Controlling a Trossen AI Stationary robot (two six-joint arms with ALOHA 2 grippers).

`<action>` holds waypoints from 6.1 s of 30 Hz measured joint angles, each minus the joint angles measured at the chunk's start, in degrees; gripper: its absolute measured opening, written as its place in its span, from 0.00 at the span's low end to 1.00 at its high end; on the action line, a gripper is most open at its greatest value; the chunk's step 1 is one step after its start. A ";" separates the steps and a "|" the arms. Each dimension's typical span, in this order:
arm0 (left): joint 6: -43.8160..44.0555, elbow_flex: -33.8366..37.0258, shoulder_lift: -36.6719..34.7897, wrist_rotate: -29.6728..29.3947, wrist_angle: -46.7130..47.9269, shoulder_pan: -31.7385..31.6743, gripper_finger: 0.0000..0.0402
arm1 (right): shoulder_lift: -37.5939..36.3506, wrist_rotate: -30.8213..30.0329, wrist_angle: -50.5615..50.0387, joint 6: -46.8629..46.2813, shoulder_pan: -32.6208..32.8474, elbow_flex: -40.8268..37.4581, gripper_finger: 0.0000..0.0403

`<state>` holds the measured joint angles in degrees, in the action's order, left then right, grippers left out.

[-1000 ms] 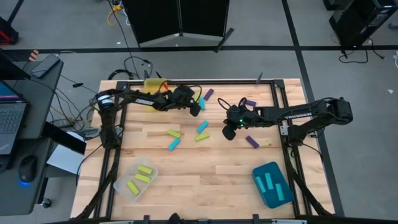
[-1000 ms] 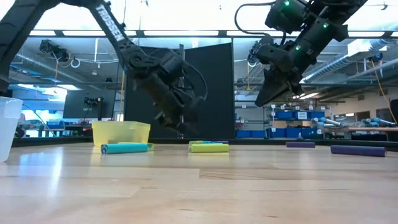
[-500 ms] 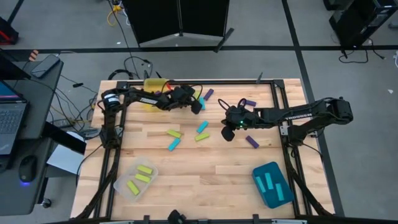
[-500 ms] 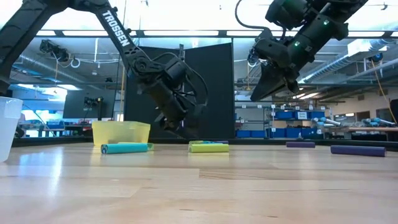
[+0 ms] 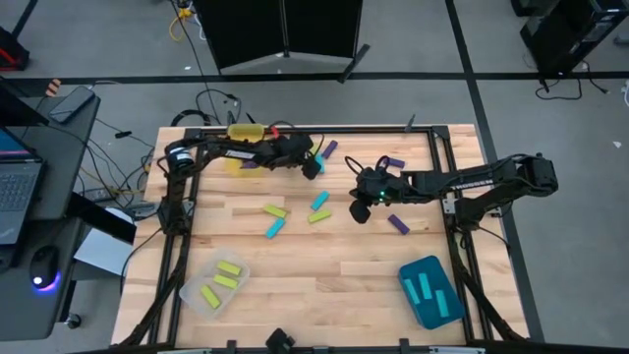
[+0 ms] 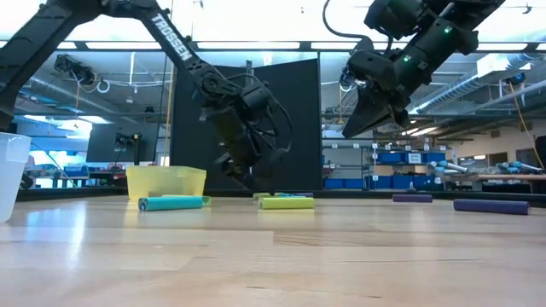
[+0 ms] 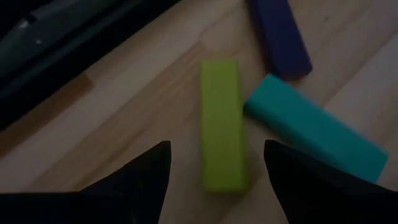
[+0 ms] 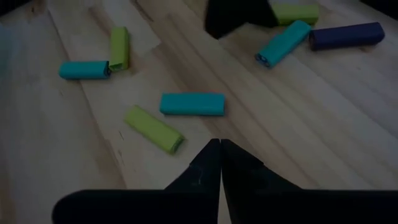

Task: Sort blocks
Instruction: Put the green block into the transparent bin, then put the blue block into the blue bin

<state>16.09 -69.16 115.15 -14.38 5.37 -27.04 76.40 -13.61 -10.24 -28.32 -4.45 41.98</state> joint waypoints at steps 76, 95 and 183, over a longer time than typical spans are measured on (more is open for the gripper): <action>64.47 25.67 -49.19 3.04 44.71 80.81 0.25 | 0.35 6.21 11.08 16.11 -2.19 0.00 0.04; 65.96 33.59 -49.19 8.57 37.45 82.98 0.25 | 0.35 6.27 11.07 14.98 -2.19 0.00 0.04; -3.58 52.93 -65.65 0.54 -30.85 34.63 0.02 | 45.10 0.67 -2.63 0.67 -15.16 34.94 0.29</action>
<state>12.52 -16.23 49.50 -13.85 -25.49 7.60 121.51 -12.93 -12.87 -27.64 -19.61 76.91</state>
